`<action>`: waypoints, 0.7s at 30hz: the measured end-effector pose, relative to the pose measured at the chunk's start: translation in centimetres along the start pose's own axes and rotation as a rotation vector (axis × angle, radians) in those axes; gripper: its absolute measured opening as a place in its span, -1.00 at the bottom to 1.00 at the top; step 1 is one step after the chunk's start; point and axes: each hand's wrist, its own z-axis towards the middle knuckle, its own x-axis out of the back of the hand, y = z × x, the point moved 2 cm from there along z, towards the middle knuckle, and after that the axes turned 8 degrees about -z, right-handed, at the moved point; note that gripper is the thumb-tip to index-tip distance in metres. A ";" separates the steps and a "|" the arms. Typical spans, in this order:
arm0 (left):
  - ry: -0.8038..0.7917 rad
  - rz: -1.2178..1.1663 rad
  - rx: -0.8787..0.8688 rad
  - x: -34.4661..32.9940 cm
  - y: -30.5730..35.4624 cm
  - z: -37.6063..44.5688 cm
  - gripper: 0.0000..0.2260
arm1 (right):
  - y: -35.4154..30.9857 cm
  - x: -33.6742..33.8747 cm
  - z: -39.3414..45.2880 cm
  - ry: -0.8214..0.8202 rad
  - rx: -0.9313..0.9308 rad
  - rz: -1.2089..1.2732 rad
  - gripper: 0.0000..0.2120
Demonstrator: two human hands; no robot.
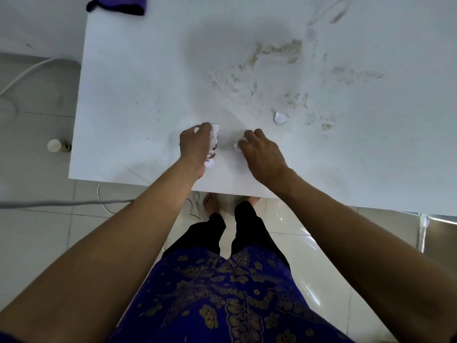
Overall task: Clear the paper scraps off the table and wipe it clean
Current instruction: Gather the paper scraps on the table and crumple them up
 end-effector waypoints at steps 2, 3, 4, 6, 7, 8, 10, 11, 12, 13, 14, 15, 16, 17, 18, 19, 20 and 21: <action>-0.002 0.000 0.000 -0.1 0.2 0.1 -0.97 | 0.9 0.1 0.6 -0.018 -0.037 0.056 -0.85; -0.006 0.002 0.003 -0.2 0.1 0.2 -0.93 | 1.5 0.1 0.9 -0.008 -0.104 0.110 -0.84; -0.009 0.003 0.008 -0.3 0.1 0.3 -0.89 | 2.1 0.2 1.1 0.011 -0.213 0.187 -0.82; -0.012 0.005 0.008 -0.6 0.0 0.3 -0.87 | 4.0 0.8 0.9 0.117 -0.510 0.365 -0.79; -0.015 0.006 0.003 -0.8 0.0 0.3 -0.90 | 5.0 1.2 0.5 0.177 -0.641 0.451 -0.78; -0.019 0.006 -0.004 -1.0 0.1 0.2 -0.93 | 5.8 1.6 0.1 0.222 -0.723 0.520 -0.76; -0.030 0.007 -0.015 -1.4 0.1 0.1 -0.95 | 7.3 1.9 -0.3 0.211 -0.775 0.566 -0.62; -0.035 0.010 -0.017 -1.6 0.1 0.1 -0.95 | 7.9 1.8 -0.2 0.171 -0.774 0.575 -0.53; -0.036 0.015 -0.017 -1.7 0.0 0.1 -0.96 | 8.3 1.6 0.0 0.126 -0.765 0.577 -0.46; -0.037 0.021 -0.017 -1.8 0.0 0.1 -0.96 | 8.6 1.2 0.2 0.079 -0.742 0.559 -0.45; -0.038 0.028 -0.015 -1.9 0.0 0.1 -0.96 | 8.7 0.8 0.6 0.038 -0.700 0.518 -0.50; -0.038 0.033 -0.013 -1.9 0.0 0.0 -0.96 | 8.7 0.5 0.9 0.016 -0.654 0.456 -0.60; -0.037 0.037 -0.010 -2.0 -0.1 0.0 -0.95 | 8.5 0.3 1.1 0.018 -0.614 0.394 -0.70; -0.035 0.040 -0.008 -1.9 -0.1 -0.1 -0.95 | 8.4 0.0 1.1 0.040 -0.586 0.351 -0.79; -0.030 0.040 -0.009 -1.8 -0.1 -0.2 -0.94 | 8.3 -0.2 1.1 0.066 -0.569 0.324 -0.85; -0.024 0.038 -0.012 -1.7 -0.1 -0.2 -0.94 | 8.3 -0.4 1.0 0.089 -0.561 0.317 -0.89; -0.016 0.035 -0.014 -1.5 -0.1 -0.2 -0.93 | 8.2 -0.5 0.8 0.110 -0.566 0.335 -0.91; -0.011 0.032 -0.013 -1.3 -0.2 -0.1 -0.94 | 8.0 -0.6 0.5 0.132 -0.572 0.370 -0.92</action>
